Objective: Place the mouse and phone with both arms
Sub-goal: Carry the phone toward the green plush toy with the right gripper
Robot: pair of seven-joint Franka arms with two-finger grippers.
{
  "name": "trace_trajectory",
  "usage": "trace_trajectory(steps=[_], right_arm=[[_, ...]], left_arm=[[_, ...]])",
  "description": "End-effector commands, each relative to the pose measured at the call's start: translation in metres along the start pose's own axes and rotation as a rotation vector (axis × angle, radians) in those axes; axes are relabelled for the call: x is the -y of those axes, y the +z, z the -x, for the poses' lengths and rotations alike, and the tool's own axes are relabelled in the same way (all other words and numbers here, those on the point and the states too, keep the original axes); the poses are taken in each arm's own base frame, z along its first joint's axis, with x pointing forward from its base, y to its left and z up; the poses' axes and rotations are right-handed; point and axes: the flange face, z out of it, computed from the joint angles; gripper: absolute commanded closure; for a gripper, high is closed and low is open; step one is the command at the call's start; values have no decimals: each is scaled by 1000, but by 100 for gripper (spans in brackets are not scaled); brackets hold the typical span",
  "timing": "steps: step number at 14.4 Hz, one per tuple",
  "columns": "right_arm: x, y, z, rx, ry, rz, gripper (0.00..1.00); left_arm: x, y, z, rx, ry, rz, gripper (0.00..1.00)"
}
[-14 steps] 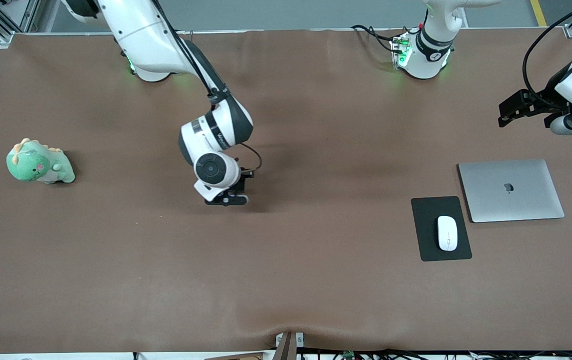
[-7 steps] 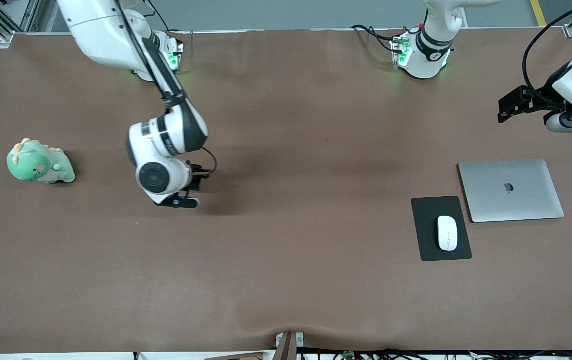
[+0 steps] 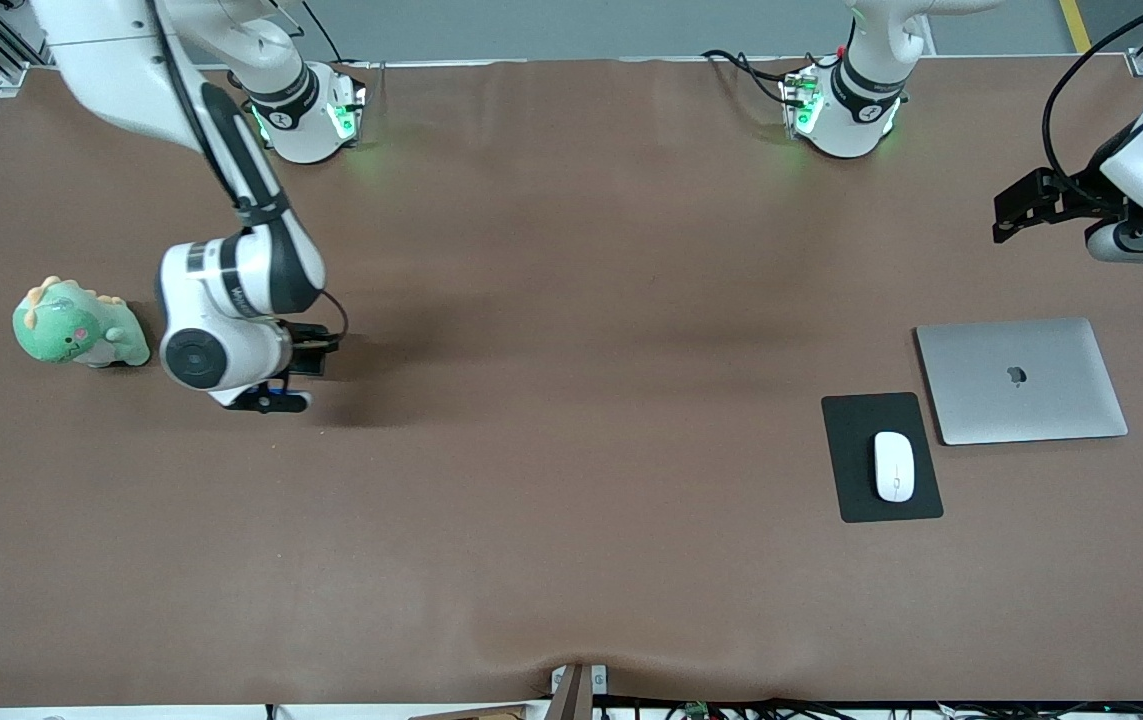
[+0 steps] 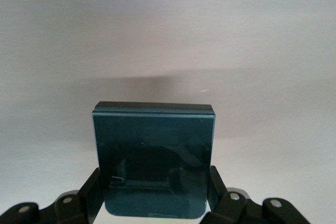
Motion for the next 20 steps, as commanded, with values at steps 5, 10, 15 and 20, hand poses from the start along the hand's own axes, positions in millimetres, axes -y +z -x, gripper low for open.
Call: trace_trajectory(steps=[5,10,15,20], right_arm=[[-97,41,8,-80,-85,-57,100],[-122,75,9,-89,-94,-69,100],[-146,90,6,-92,-56,-83,33],[-138,62,1,-100,-71,-78,0]], left_arm=[[-1,-6,-8,-47,9,5,0],[-1,-6,-8,-48,11,5,0],[-4,-6,-8,-48,15,3,0],[-2,-5,-8,-47,11,7,0]])
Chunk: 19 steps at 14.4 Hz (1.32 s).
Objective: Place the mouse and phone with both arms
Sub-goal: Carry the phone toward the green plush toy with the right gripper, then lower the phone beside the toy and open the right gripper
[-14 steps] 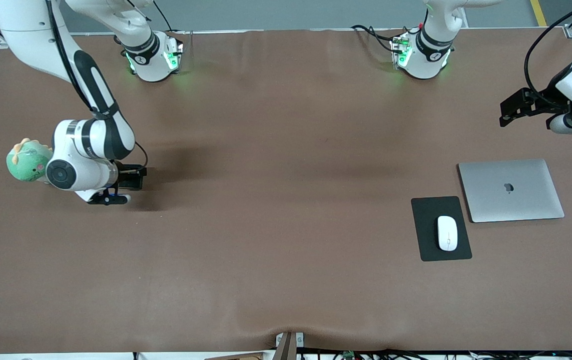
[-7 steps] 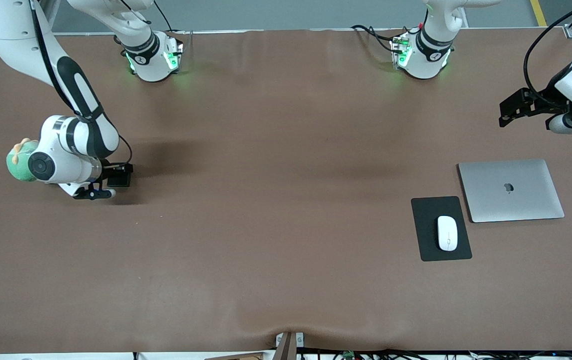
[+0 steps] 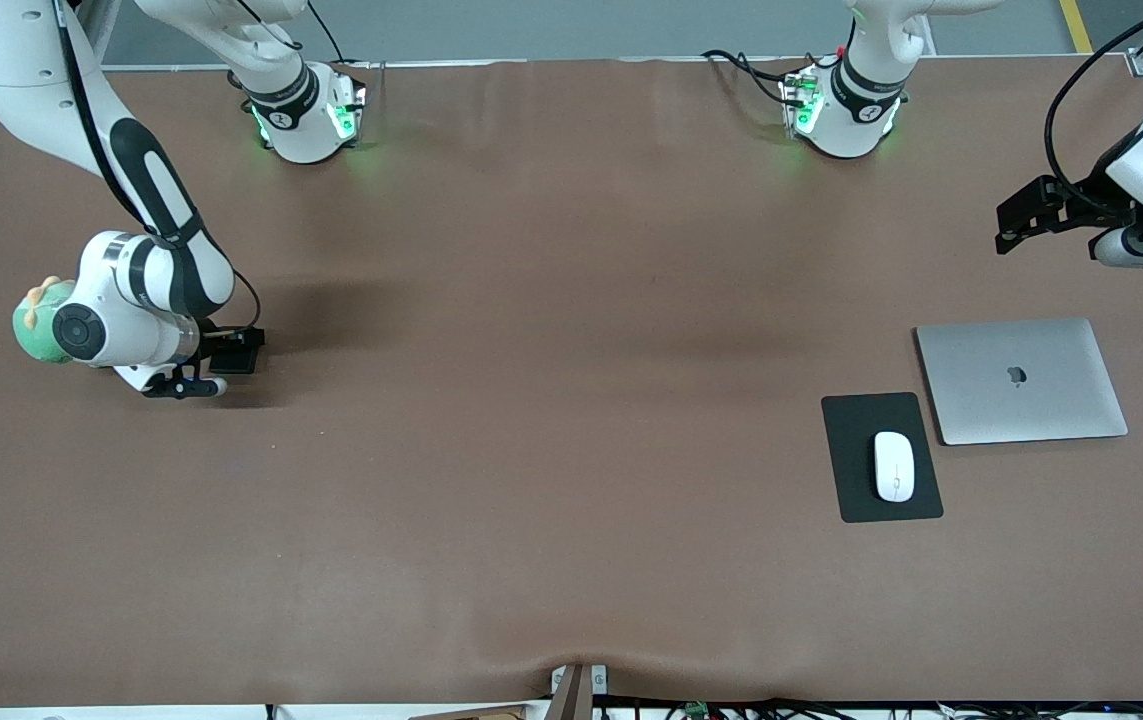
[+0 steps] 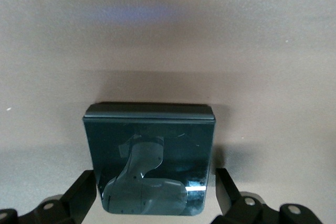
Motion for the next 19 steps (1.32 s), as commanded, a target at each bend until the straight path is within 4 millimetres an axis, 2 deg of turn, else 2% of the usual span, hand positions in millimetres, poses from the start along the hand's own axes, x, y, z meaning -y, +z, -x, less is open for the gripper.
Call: trace_trajectory(steps=[1,4,6,8,11,13,15,19], right_arm=[[-2,-38,-13,21,-21,1,0],[-4,-115,-30,121,-44,-21,0],[1,-164,-41,88,-95,-15,0],[1,-225,-50,26,-138,-3,0],[0,-301,-51,-68,-132,24,0],[-4,-345,-51,-165,-133,62,0],[-2,-369,-54,-217,-136,79,0],[4,-436,-36,-346,-141,108,0]], left_arm=[[1,-4,-2,-10,6,7,0],[2,-4,-2,-10,5,5,0],[1,-4,-2,-11,6,5,0],[2,-4,-2,-11,5,5,0],[2,-4,-2,-10,5,5,0],[2,-4,-2,-11,5,5,0],[2,-4,-2,-8,5,5,0],[2,-4,-2,-10,5,5,0]])
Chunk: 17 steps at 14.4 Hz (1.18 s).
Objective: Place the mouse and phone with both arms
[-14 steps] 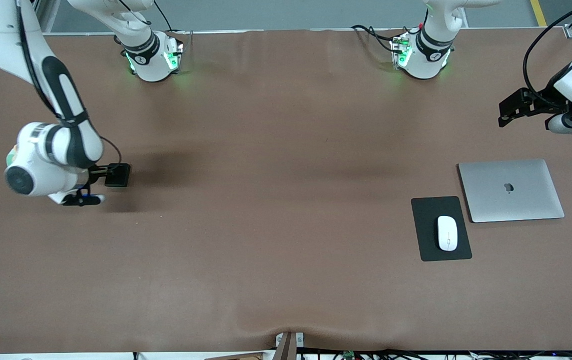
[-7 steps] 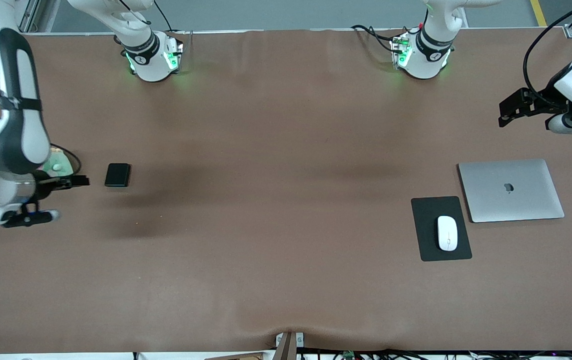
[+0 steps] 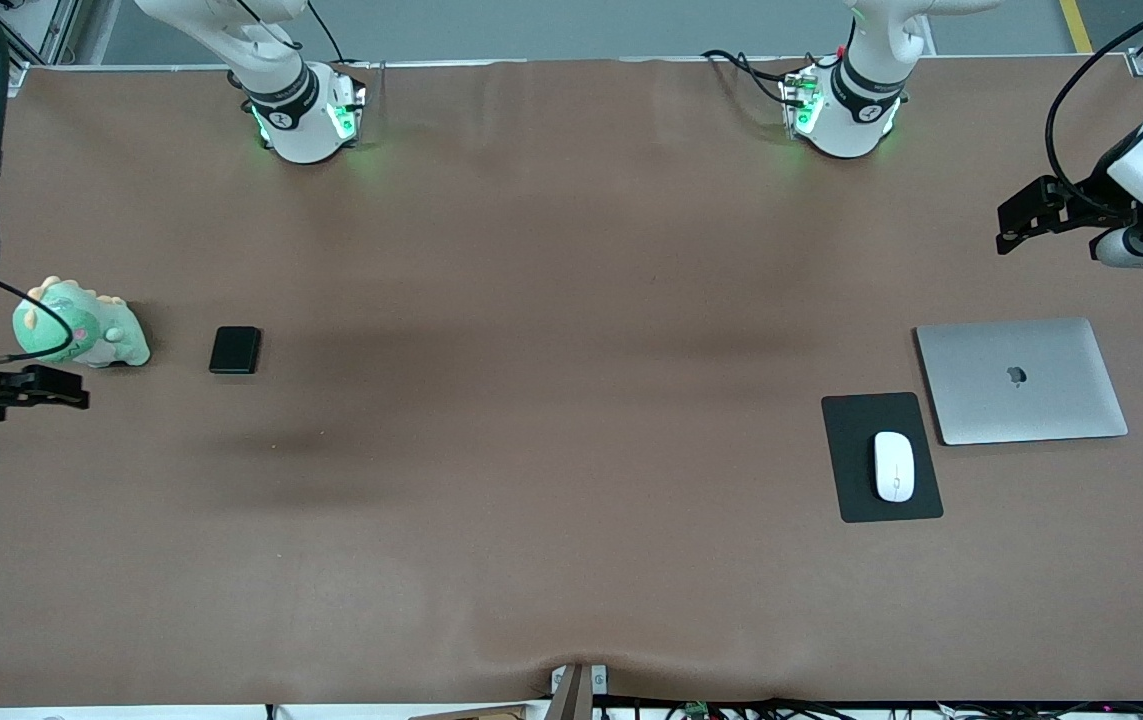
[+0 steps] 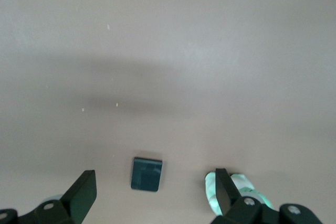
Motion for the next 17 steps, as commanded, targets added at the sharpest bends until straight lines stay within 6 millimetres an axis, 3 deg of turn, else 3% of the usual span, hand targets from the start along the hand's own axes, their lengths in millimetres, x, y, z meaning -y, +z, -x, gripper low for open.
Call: trace_trajectory(steps=[1,2,7,12,17], right_arm=[[1,-41,1,-46,-22,26,0],[5,-63,10,-67,-27,28,0],[27,-97,52,-1,-41,-1,0],[25,-92,111,-5,-27,-16,0],[34,-87,143,12,-40,-2,0]], left_arm=[[1,-4,-2,-9,6,5,0],[1,-4,-2,-9,6,5,0],[3,-3,-2,-8,1,7,0],[4,-3,-2,-8,1,5,0],[5,-3,-2,-6,-2,5,0]])
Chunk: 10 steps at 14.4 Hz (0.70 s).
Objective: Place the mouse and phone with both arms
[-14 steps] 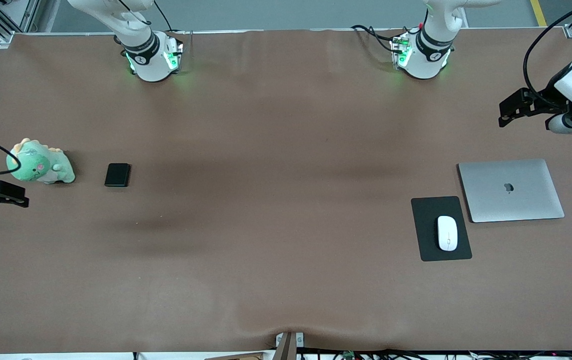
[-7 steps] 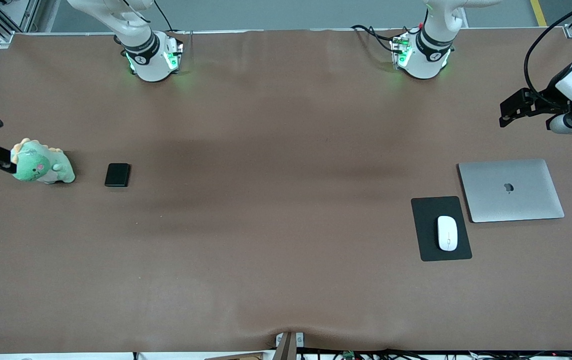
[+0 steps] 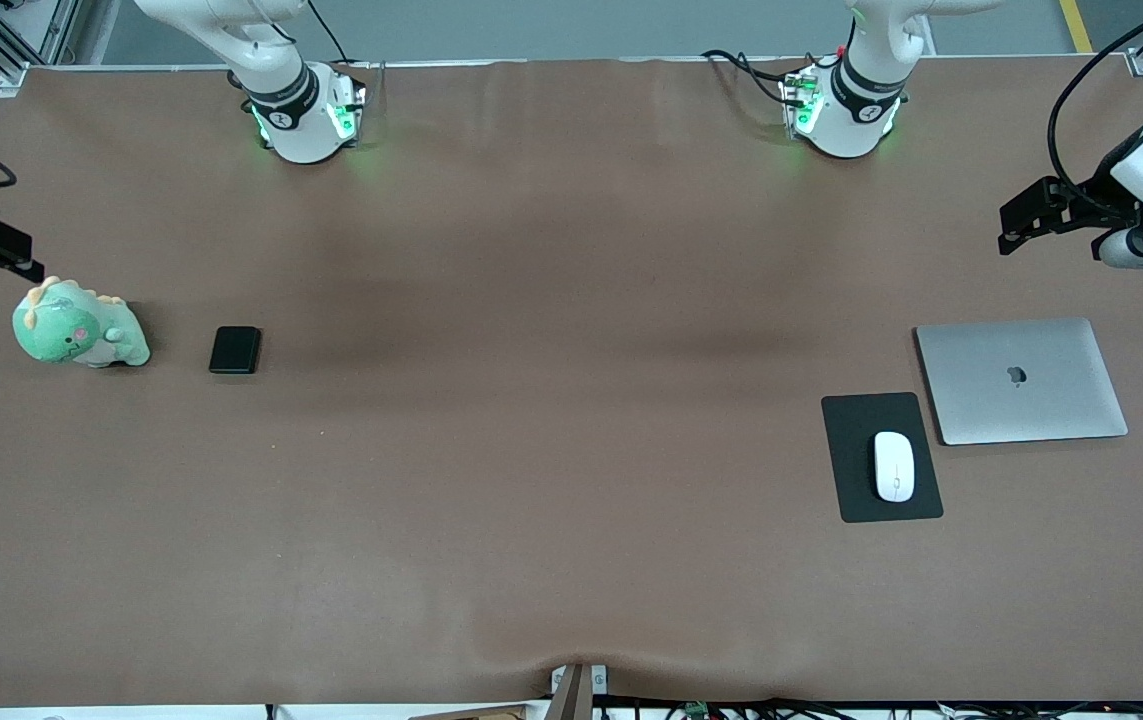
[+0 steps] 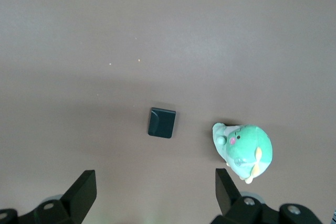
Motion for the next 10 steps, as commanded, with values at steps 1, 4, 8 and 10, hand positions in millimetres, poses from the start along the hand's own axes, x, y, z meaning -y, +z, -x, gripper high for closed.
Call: trace_trajectory(steps=[1,4,8,10], right_arm=[[8,5,25,-5,-18,24,0],[8,12,34,-12,-15,23,0],[6,5,32,-26,-12,28,0],[6,6,32,-17,-12,25,0]], left_arm=[[3,-3,-2,-7,3,5,0],[3,-1,-4,-4,3,6,0],[4,0,-4,-2,2,6,0],[4,-1,-4,-4,2,6,0]])
